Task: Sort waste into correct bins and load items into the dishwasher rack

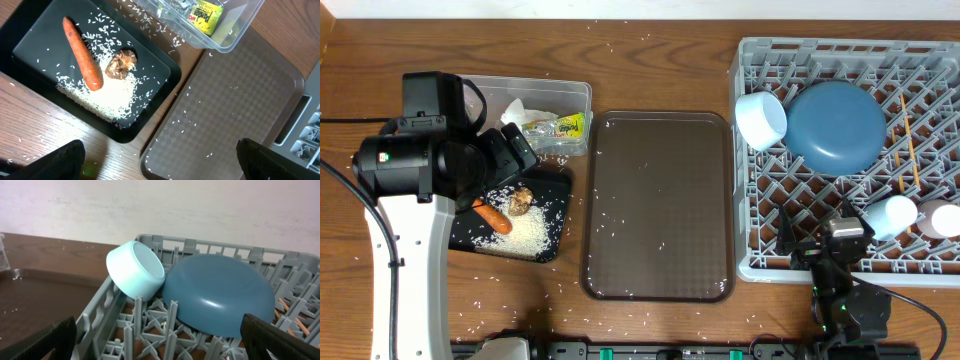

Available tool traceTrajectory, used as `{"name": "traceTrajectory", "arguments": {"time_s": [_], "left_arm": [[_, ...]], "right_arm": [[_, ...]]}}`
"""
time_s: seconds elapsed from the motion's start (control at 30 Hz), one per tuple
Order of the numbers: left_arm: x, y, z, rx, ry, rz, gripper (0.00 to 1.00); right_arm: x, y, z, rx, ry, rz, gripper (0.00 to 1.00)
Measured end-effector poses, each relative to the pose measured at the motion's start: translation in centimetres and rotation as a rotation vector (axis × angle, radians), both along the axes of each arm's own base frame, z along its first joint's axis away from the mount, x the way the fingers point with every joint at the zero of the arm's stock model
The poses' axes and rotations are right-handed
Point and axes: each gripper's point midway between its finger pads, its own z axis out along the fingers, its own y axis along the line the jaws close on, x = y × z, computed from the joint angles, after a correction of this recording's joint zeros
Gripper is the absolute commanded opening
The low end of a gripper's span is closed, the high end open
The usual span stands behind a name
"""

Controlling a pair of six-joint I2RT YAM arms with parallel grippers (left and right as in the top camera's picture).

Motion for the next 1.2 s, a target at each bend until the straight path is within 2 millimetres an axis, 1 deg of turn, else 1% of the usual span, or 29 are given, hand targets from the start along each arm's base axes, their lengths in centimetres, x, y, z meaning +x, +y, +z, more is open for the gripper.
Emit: {"name": "traceTrajectory", "arguments": {"time_s": [0.13, 0.87, 0.93, 1.0, 1.07, 1.2], "left_arm": [[0.0, 0.0, 0.0, 0.000, 0.000, 0.000, 0.98], [0.0, 0.0, 0.0, 0.000, 0.000, 0.000, 0.98], [-0.1, 0.2, 0.1, 0.018, -0.004, -0.005, 0.98], [-0.3, 1.0, 0.4, 0.066, -0.016, -0.008, 0.98], [-0.9, 1.7, 1.2, 0.113, -0.044, 0.001, 0.98], [-3.1, 2.1, 3.0, 0.165, -0.108, 0.001, 0.98]], "right_arm": [[0.0, 0.0, -0.4, -0.001, 0.011, 0.000, 0.99], [0.0, 0.0, -0.4, 0.000, 0.010, 0.000, 0.99], [0.0, 0.0, -0.4, -0.001, 0.010, 0.000, 0.99], [0.0, 0.0, -0.4, -0.001, 0.010, 0.000, 0.99], [0.0, 0.0, -0.4, -0.001, 0.010, 0.000, 0.99], [0.0, 0.0, -0.4, -0.001, 0.010, 0.000, 0.99]]}}
